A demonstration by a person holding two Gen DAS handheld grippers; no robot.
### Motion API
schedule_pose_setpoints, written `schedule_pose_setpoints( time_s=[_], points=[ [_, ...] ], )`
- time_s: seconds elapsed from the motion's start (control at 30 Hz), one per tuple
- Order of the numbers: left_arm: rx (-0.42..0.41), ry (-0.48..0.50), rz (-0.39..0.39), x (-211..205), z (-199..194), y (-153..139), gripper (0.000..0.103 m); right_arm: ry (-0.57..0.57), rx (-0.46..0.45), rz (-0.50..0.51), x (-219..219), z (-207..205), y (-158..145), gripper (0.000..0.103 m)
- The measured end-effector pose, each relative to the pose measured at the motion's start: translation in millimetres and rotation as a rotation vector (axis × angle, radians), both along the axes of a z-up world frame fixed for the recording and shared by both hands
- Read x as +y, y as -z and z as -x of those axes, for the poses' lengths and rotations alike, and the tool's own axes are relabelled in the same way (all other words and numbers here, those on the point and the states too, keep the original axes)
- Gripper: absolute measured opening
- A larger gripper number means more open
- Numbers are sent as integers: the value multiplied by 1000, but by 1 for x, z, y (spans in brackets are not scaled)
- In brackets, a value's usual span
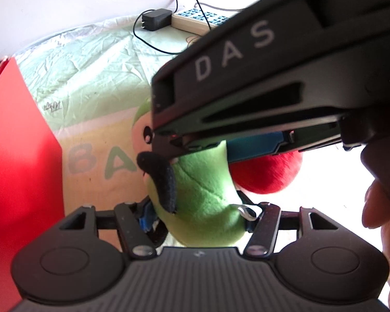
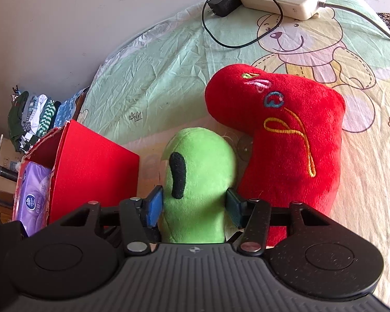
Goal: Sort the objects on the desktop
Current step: 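Close the right tool on the green plush toy, then lift the green plush with the right tool and carry it into the red box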
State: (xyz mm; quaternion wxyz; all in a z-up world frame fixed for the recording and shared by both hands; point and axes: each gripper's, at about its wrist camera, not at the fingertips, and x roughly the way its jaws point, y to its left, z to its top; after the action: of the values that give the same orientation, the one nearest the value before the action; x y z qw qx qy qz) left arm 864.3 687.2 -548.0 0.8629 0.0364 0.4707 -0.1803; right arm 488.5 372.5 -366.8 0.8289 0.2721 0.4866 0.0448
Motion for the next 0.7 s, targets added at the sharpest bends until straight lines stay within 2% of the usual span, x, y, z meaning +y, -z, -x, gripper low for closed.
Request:
schedule_pose_setpoints(
  time_s=[0.37, 0.53, 0.7],
  points=[
    [-94, 2, -2, 36, 20, -52, 61, -28, -156, 46, 16, 41, -53, 54],
    [-127, 19, 14, 64, 21, -69, 61, -4, -190, 40, 22, 54, -69, 54],
    [-217, 35, 19, 111, 10, -91, 61, 18, -273, 52, 40, 66, -99, 54]
  ],
)
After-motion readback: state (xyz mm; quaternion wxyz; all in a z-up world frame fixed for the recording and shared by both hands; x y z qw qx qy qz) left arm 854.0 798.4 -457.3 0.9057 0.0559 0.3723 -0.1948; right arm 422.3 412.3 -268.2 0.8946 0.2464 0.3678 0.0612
